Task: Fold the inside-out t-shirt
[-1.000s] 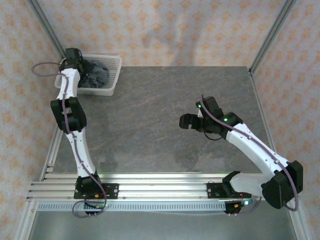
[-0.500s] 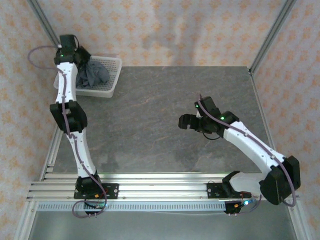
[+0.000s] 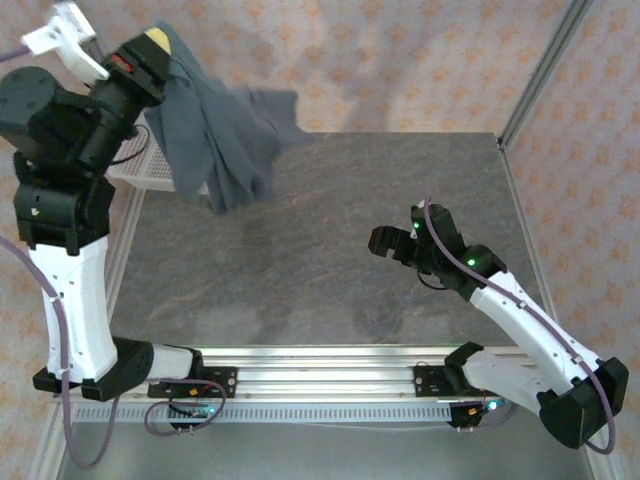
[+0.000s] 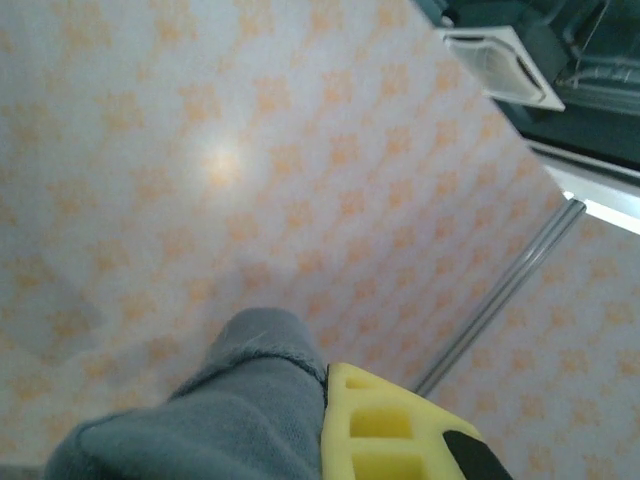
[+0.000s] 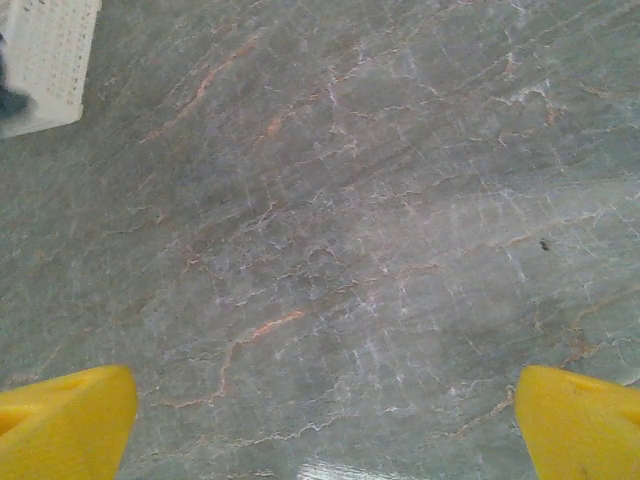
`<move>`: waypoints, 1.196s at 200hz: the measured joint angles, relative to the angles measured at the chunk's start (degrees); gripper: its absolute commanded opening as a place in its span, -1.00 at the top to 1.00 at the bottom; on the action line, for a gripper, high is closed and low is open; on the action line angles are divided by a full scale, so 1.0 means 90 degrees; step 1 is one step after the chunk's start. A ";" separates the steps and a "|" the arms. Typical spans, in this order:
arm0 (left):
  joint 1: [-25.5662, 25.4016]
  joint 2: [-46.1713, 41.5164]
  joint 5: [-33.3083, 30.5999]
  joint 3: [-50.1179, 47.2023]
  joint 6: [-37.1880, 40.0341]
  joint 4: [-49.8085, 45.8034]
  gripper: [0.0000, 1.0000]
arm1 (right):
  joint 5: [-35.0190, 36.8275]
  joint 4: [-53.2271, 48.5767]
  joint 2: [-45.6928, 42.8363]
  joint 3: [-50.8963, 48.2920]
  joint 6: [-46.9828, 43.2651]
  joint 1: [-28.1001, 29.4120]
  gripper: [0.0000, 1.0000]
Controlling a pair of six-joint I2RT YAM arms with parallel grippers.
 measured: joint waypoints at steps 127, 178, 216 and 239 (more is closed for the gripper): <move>-0.0573 -0.0860 -0.1928 -0.6863 -0.0022 -0.0544 -0.27 | 0.0192 0.0158 0.1071 -0.0073 0.0114 0.0046 -0.94; -0.0595 -0.1678 -0.2363 -0.7759 -0.0476 -0.0665 0.24 | 0.0019 0.0512 0.2545 0.0702 -0.0019 0.0835 -0.76; -0.0906 -0.1319 -0.2038 -0.8123 -0.0459 -0.0641 0.58 | -0.0007 0.0767 0.3262 0.1049 -0.0007 0.1384 -0.44; -0.1314 -0.0636 -0.1685 -0.8121 -0.0469 -0.0359 0.51 | -0.0017 0.0775 0.3473 0.1117 0.0000 0.1559 -0.45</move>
